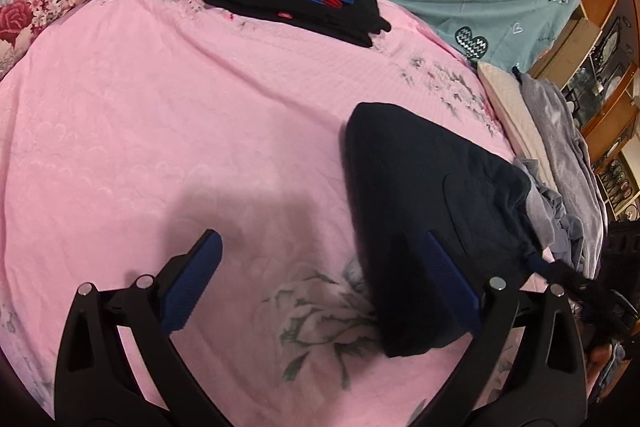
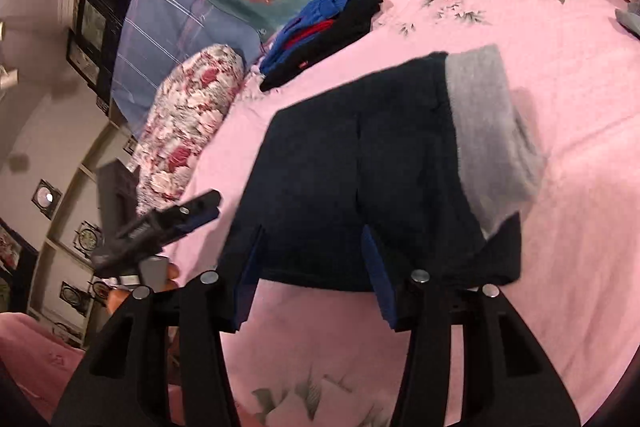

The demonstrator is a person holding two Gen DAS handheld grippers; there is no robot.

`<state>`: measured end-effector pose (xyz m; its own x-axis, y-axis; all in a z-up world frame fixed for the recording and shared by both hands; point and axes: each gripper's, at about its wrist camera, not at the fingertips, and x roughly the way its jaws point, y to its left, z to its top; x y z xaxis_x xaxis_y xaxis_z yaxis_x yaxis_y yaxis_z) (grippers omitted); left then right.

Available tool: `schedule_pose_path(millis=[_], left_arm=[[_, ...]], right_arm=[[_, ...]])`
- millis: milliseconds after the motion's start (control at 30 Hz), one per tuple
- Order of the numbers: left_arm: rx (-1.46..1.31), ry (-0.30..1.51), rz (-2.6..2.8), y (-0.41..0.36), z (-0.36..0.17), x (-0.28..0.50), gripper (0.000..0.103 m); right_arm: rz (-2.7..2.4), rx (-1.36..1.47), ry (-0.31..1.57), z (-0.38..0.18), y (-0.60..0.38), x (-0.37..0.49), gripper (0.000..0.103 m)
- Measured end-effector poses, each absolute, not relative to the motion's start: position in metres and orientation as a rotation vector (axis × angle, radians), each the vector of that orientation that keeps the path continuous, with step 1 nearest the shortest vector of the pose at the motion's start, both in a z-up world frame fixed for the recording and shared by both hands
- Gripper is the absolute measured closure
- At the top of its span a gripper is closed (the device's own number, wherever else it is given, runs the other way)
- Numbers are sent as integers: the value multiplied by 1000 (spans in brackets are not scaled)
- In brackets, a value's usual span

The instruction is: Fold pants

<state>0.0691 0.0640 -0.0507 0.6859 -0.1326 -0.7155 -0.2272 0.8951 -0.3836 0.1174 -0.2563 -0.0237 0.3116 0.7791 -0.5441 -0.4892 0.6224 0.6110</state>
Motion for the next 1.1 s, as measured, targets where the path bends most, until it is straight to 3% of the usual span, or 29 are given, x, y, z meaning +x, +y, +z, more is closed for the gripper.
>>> schedule_pose_path(millis=[200,767,1100], left_arm=[[-477,807,78,77,-41,66,2],[-469,854,65,80,-44,52,2],[-526,901,-23,69,-55,65,2]], right_arm=[[906,80,740,5,-221,84,51],[971,-868,485,-28,-114,26,51],[901,-1074,412,-54,-88,26,51]])
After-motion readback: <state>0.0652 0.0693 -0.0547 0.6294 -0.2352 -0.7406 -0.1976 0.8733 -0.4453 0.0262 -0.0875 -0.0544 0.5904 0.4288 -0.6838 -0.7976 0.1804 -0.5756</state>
